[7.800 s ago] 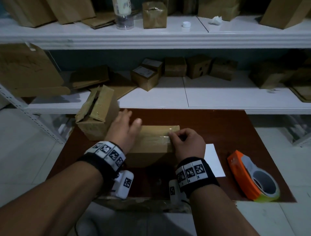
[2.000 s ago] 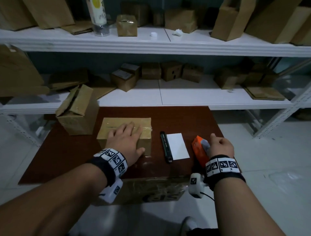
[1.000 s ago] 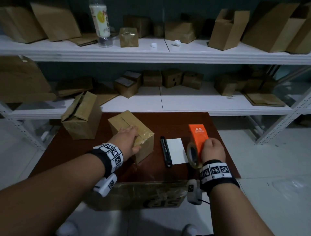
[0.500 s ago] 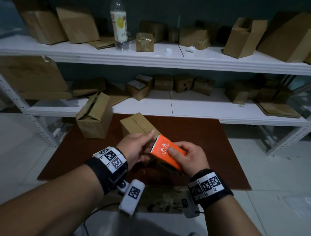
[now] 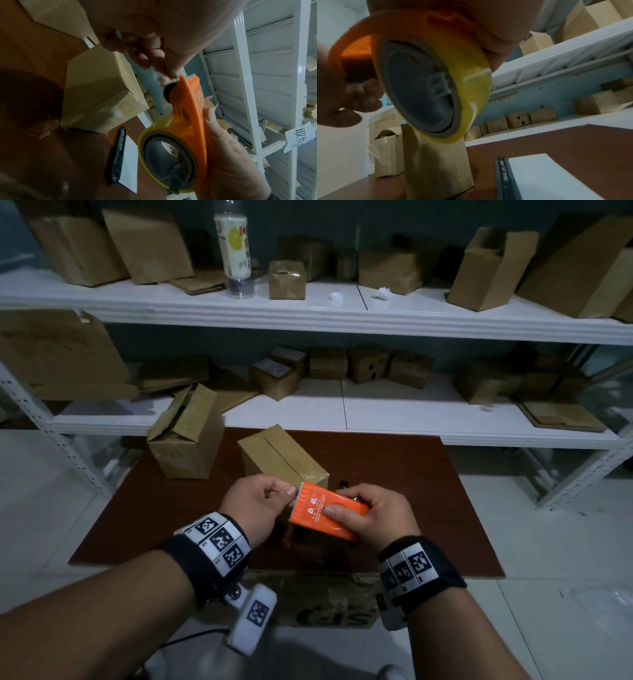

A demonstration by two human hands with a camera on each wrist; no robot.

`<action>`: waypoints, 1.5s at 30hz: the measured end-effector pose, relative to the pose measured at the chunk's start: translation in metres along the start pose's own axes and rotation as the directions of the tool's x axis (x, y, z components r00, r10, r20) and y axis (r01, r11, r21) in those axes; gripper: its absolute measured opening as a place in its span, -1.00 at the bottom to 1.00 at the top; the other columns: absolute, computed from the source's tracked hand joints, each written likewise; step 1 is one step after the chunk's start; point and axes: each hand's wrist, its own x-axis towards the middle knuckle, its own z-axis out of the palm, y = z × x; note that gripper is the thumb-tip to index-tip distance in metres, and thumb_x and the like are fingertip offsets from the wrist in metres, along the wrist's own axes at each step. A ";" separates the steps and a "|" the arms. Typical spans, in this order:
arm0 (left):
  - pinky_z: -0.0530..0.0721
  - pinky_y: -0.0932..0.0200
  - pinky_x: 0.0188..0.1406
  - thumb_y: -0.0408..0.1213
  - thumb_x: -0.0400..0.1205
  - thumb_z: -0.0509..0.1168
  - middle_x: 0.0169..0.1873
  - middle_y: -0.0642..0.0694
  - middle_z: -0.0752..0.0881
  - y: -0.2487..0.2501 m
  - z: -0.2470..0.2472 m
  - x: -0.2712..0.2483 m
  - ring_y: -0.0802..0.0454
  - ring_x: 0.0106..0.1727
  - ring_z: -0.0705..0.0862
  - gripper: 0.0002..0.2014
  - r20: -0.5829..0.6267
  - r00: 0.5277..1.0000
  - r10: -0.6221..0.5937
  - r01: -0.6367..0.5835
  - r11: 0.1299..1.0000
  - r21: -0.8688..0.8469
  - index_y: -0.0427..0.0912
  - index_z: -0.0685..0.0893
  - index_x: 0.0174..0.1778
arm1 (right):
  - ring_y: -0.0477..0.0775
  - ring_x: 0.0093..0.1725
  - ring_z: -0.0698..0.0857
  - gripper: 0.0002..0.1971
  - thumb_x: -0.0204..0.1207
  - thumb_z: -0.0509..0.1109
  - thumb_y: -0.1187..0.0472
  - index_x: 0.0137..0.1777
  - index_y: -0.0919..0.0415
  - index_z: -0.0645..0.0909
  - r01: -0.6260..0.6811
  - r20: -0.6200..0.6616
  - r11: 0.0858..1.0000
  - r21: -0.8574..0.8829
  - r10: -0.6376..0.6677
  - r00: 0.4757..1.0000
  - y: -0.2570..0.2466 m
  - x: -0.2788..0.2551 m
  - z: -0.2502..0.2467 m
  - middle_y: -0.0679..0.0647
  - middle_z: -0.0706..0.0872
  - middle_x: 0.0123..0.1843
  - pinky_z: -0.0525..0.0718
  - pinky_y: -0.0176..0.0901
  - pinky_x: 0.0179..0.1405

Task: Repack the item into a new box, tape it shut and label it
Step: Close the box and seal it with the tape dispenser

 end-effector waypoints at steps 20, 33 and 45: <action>0.50 0.26 -0.22 -0.18 0.68 0.38 -0.28 0.05 0.82 0.002 -0.027 0.011 0.11 -0.17 0.74 -0.84 -0.052 0.998 -0.018 0.020 0.999 0.035 -0.07 0.80 -0.20 | -0.25 -0.10 0.76 -0.59 0.22 0.59 -0.41 0.00 -0.26 0.81 -0.033 -0.115 0.972 -0.233 0.006 0.993 0.019 0.005 -0.016 -0.25 0.81 -0.11 0.77 -0.16 -0.05; 0.47 0.32 -0.28 -0.21 0.68 0.37 -0.27 0.05 0.79 0.007 -0.050 0.019 0.08 -0.16 0.72 -0.84 -0.131 0.990 0.048 -0.029 0.990 0.139 -0.05 0.78 -0.21 | -0.22 -0.10 0.76 -0.52 0.18 0.58 -0.46 0.01 -0.23 0.80 -0.122 -0.173 0.953 -0.277 0.075 0.982 0.030 0.004 -0.030 -0.21 0.82 -0.11 0.78 -0.10 -0.02; 0.54 -0.05 0.08 -0.01 0.65 0.25 -0.19 0.29 0.62 0.051 -0.038 -0.020 0.09 0.01 0.58 -0.83 0.117 0.867 0.485 -0.457 0.679 0.575 0.16 0.76 -0.09 | 0.03 -0.02 0.77 -0.43 0.28 0.43 -0.56 0.09 -0.18 0.74 -0.288 -0.230 0.848 -0.445 0.203 0.952 0.017 0.005 -0.034 -0.08 0.81 -0.06 0.77 -0.03 -0.04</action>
